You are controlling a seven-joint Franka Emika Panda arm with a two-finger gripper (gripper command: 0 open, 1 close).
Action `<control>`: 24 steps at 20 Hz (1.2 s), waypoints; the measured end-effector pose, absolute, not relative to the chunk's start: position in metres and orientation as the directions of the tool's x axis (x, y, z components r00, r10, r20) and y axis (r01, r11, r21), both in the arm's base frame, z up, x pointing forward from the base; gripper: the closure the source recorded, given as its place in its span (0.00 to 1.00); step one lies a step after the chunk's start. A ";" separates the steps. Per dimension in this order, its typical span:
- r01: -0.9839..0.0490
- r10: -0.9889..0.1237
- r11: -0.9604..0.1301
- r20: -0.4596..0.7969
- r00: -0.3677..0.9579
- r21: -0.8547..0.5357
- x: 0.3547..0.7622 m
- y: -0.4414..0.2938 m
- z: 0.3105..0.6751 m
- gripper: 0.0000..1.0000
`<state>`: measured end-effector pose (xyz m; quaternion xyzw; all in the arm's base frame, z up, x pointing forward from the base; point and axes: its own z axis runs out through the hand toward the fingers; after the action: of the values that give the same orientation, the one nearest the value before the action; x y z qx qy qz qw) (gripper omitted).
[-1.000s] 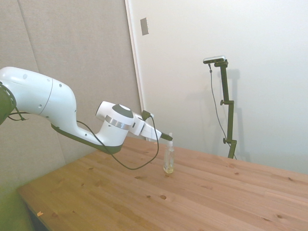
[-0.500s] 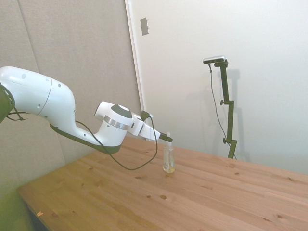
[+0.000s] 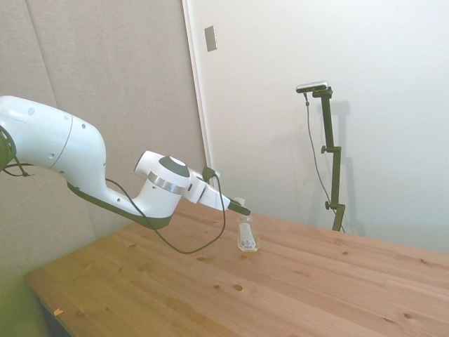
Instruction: Stand the sanitizer
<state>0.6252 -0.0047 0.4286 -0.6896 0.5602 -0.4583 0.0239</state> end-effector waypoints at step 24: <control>-0.818 -0.840 -0.526 0.295 0.455 -0.235 0.541 0.023 0.458 0.00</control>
<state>0.5407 0.0227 0.4584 -0.8525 0.4861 -0.1900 0.0296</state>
